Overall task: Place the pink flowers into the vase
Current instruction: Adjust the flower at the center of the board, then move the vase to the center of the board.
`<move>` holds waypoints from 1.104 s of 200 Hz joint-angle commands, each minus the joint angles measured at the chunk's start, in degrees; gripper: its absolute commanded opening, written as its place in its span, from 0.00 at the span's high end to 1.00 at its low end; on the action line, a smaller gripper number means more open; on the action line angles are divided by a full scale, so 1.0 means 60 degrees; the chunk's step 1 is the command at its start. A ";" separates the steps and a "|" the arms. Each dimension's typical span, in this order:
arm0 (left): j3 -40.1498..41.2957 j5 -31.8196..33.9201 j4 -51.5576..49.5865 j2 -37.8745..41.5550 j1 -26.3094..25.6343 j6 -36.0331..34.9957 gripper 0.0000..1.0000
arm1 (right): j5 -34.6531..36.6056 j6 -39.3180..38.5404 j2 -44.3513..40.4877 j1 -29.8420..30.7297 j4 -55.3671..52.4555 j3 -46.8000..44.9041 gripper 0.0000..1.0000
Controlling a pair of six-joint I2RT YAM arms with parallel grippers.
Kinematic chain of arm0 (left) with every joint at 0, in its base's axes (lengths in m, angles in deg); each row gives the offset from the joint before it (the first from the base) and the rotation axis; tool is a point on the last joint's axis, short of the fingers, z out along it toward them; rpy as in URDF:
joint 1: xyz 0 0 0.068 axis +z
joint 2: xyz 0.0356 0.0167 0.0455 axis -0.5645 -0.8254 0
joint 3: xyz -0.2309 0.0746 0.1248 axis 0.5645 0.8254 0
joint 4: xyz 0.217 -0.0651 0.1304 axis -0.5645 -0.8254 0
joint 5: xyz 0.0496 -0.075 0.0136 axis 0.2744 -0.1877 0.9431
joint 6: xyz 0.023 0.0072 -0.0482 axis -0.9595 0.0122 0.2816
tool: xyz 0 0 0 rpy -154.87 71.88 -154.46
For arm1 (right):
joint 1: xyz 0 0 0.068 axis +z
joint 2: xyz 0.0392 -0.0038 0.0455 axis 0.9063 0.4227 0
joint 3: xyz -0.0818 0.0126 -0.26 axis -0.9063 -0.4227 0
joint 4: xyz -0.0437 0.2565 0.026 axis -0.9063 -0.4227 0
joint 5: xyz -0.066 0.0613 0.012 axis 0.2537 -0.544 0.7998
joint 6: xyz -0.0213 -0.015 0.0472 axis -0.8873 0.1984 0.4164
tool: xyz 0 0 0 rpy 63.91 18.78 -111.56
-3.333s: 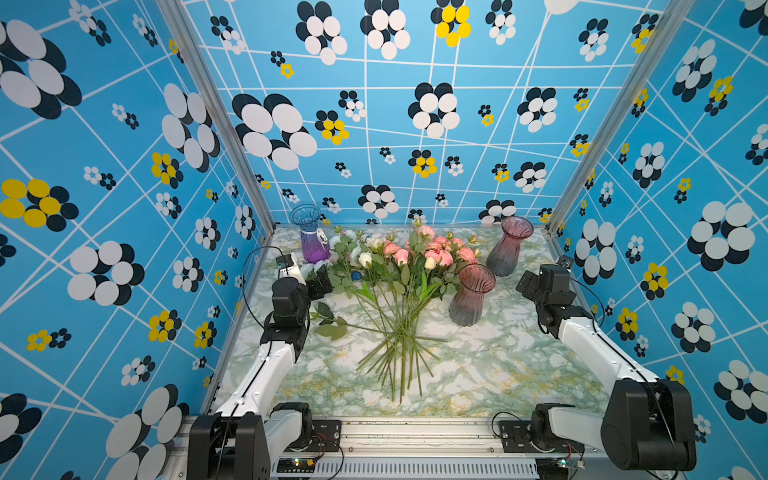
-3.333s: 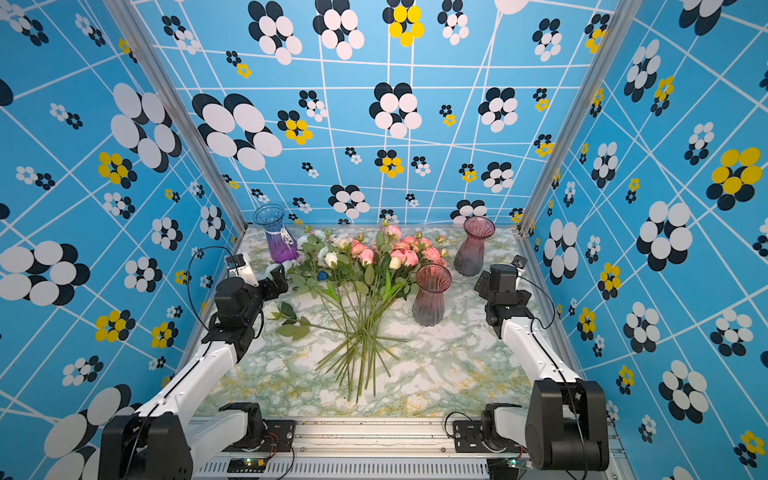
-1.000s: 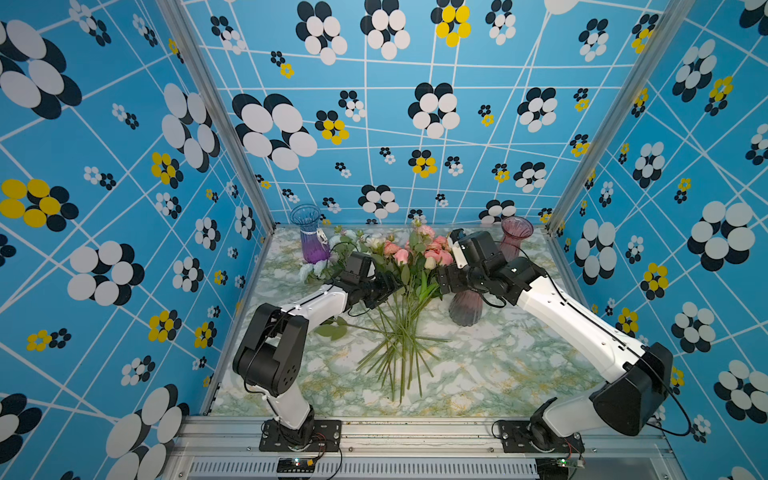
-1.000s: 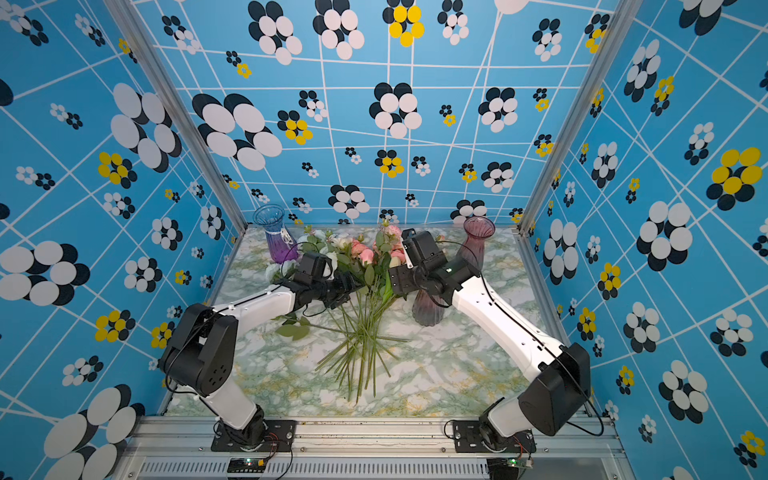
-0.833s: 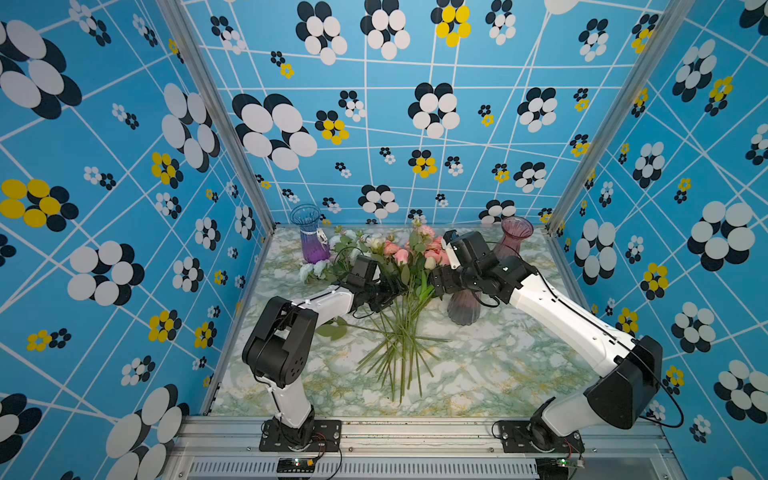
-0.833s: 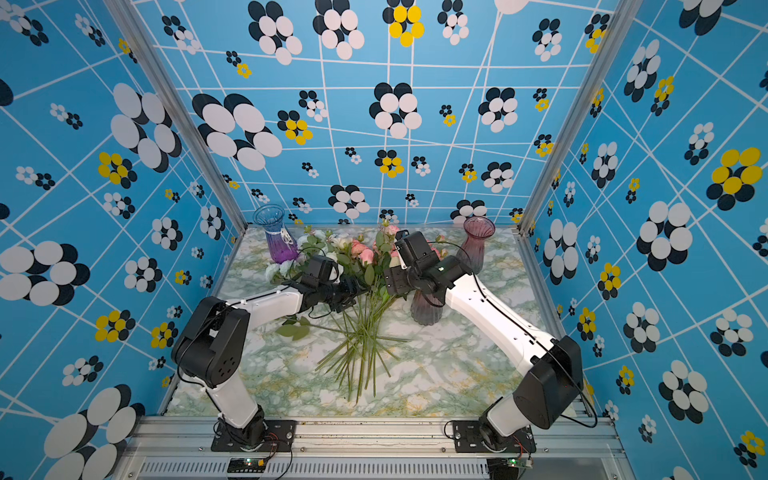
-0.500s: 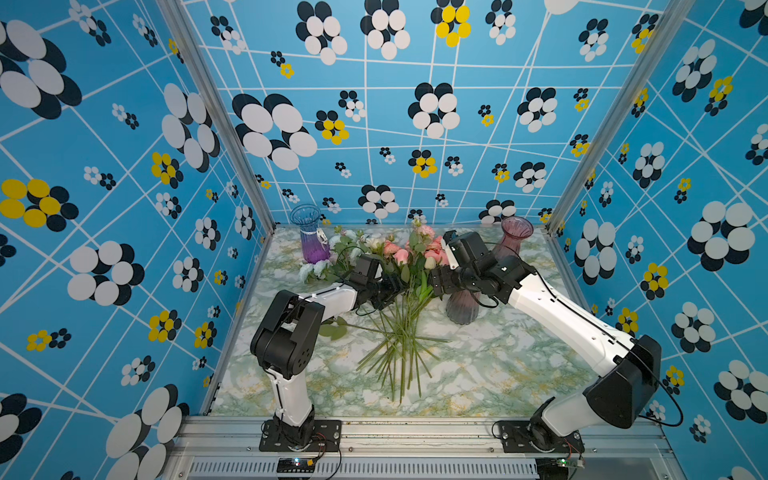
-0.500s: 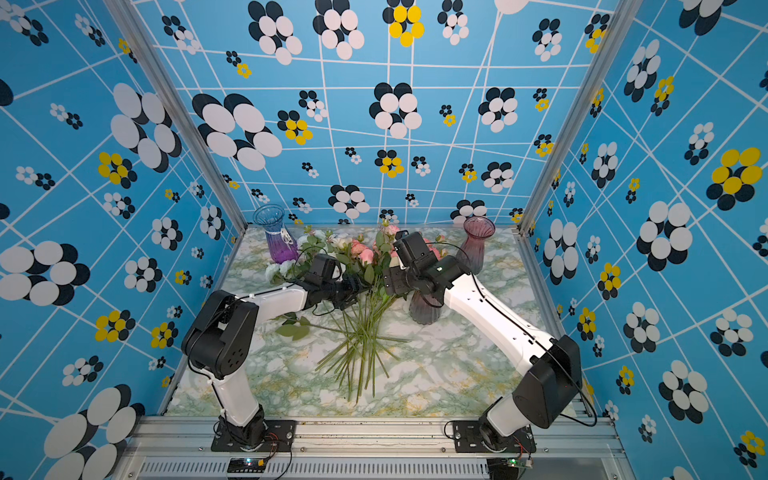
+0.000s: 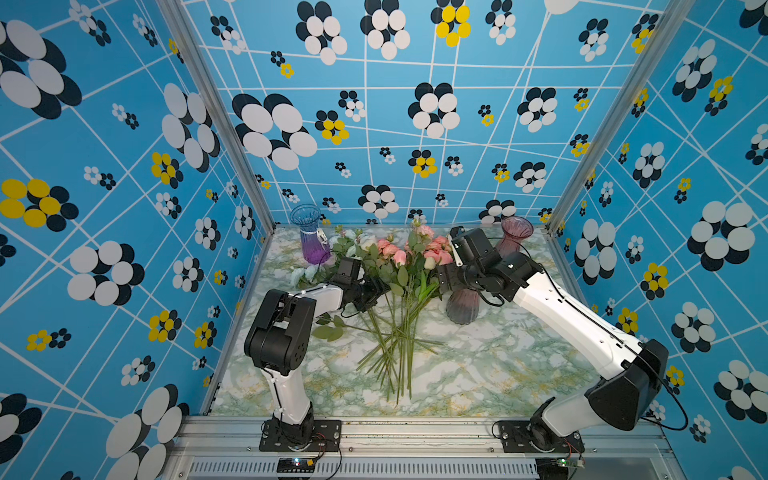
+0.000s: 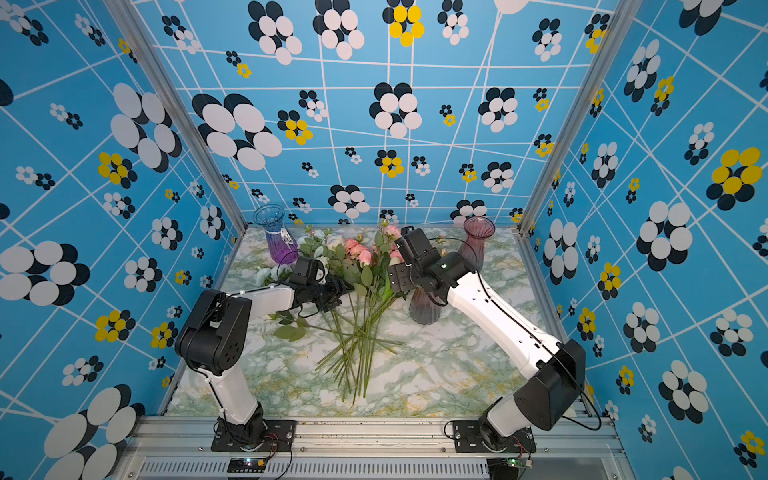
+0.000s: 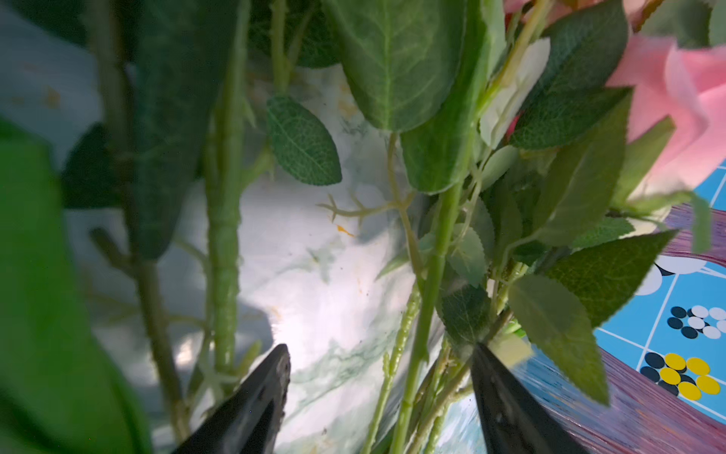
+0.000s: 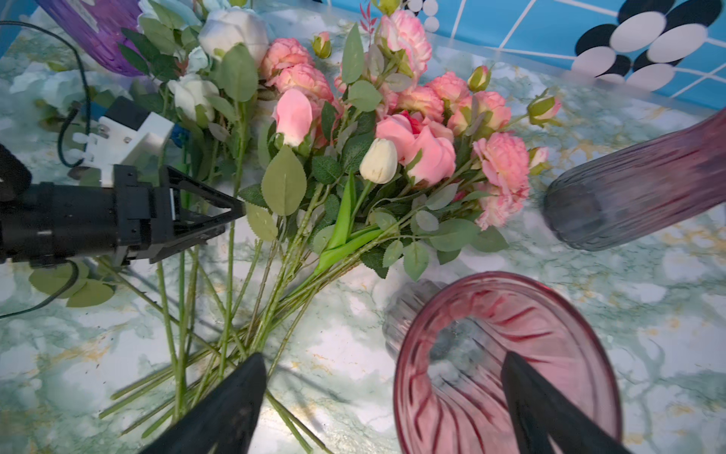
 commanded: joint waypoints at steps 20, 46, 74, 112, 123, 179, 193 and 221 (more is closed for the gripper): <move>0.0175 0.0240 -0.0937 0.0246 0.0540 -0.0724 0.26 | 0.1271 -0.0033 -0.0570 -0.0366 -0.1043 0.0459 0.04; -0.0204 0.0333 -0.1407 0.0611 0.0553 -0.1106 0.26 | 0.1001 0.0144 -0.0556 -0.1079 -0.1501 0.0429 0.04; -0.0844 0.0497 -0.2015 0.1050 0.0197 -0.1716 0.26 | 0.0386 0.0255 -0.0353 -0.1553 -0.1847 0.0541 0.04; -0.1452 0.0907 -0.2728 0.1646 -0.0444 -0.2577 0.25 | -0.0055 0.0240 0.0116 -0.1899 -0.2096 0.0519 0.05; -0.1489 0.0968 -0.2832 0.1770 -0.0540 -0.2669 0.25 | -0.0341 0.0259 0.0132 -0.2053 -0.1897 0.0345 0.05; -0.1195 0.1007 -0.2927 0.1990 -0.0658 -0.2776 0.25 | -0.1211 0.0185 0.0505 -0.2441 -0.1542 0.0149 0.09; -0.1143 0.1061 -0.2941 0.2067 -0.0705 -0.2819 0.25 | -0.1401 0.0171 0.0663 -0.2494 -0.1498 0.0156 0.09; -0.1098 0.1209 -0.2973 0.2241 -0.0730 -0.2885 0.25 | -0.1754 0.0161 0.1003 -0.2583 -0.1674 0.0307 0.12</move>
